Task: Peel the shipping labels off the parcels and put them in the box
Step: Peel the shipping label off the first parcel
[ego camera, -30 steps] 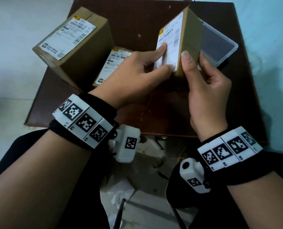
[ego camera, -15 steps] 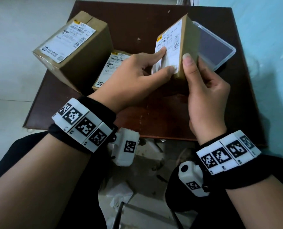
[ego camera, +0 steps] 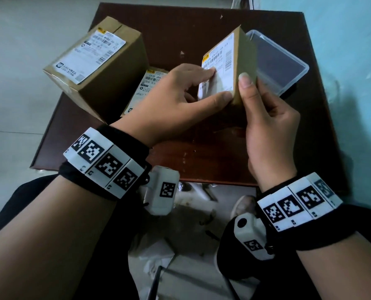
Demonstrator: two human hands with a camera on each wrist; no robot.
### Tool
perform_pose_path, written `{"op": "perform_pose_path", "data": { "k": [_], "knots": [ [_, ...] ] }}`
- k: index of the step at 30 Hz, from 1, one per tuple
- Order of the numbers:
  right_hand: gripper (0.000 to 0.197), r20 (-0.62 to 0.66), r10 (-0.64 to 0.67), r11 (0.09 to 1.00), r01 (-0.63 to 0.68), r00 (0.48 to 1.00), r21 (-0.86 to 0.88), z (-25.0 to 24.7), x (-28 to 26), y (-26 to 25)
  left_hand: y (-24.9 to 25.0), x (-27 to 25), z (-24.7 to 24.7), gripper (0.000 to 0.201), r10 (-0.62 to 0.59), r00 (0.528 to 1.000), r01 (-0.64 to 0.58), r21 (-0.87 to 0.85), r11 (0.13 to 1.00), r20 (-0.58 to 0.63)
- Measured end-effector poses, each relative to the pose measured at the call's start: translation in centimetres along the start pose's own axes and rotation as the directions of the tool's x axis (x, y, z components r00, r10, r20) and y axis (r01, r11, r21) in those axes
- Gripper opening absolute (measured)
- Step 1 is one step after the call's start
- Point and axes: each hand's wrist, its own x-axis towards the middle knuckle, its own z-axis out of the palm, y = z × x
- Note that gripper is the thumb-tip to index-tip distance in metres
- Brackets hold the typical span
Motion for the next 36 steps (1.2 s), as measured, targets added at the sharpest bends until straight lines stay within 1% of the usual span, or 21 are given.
{"op": "perform_pose_path", "data": {
  "k": [4,9,13,16,19,21,25,27,31,34,36],
  "knots": [
    [0.034,-0.003,0.01,1.0,-0.01,1.0,0.009,0.0,0.0,0.0,0.1,0.0,0.1,0.071,0.005,1.0,-0.005,-0.006,1.0,-0.008],
    [0.032,0.004,-0.001,1.0,0.001,1.0,-0.022,-0.1,-0.1,0.0,0.1,0.1,0.0,0.066,0.027,0.999,-0.026,0.047,0.999,-0.033],
    [0.031,0.0,-0.002,1.0,0.002,1.0,-0.012,0.0,-0.1,-0.2,0.1,0.1,-0.1,0.069,0.023,1.0,-0.022,0.047,0.999,-0.016],
    [0.033,-0.003,-0.002,1.0,0.002,1.0,-0.023,0.1,-0.1,-0.3,0.2,0.0,0.2,0.068,0.015,1.0,-0.015,0.022,1.0,-0.014],
    [0.037,-0.016,-0.021,1.0,0.021,1.0,-0.018,0.1,-0.1,-0.2,0.2,0.1,0.3,0.061,0.014,1.0,-0.014,-0.003,1.0,0.01],
    [0.038,-0.023,-0.028,1.0,0.028,0.999,-0.005,0.2,-0.1,-0.2,0.0,0.3,0.3,0.065,0.036,0.999,-0.036,0.009,0.999,0.026],
    [0.037,-0.022,-0.024,1.0,0.024,0.999,0.007,0.2,-0.2,-0.3,-0.7,0.7,0.4,0.079,0.047,0.999,-0.047,0.024,0.999,0.025],
    [0.038,-0.018,-0.024,1.0,0.024,1.0,0.005,0.3,-0.2,-0.4,-0.7,0.8,0.4,0.08,0.055,0.998,-0.056,0.033,0.998,0.024],
    [0.04,-0.017,-0.039,0.999,0.039,0.999,0.023,0.3,-0.1,-0.4,-0.9,1.0,0.4,0.072,0.051,0.998,-0.052,0.033,0.998,0.033],
    [0.038,-0.018,-0.029,0.999,0.03,0.999,0.041,0.3,-0.1,-0.4,-1.1,1.0,0.5,0.081,0.072,0.996,-0.073,0.022,0.997,0.045],
    [0.038,-0.017,-0.025,0.999,0.025,1.0,0.045,0.4,-0.1,-0.4,-1.0,0.9,0.5,0.083,0.073,0.996,-0.074,0.02,0.997,0.051]
  ]
}}
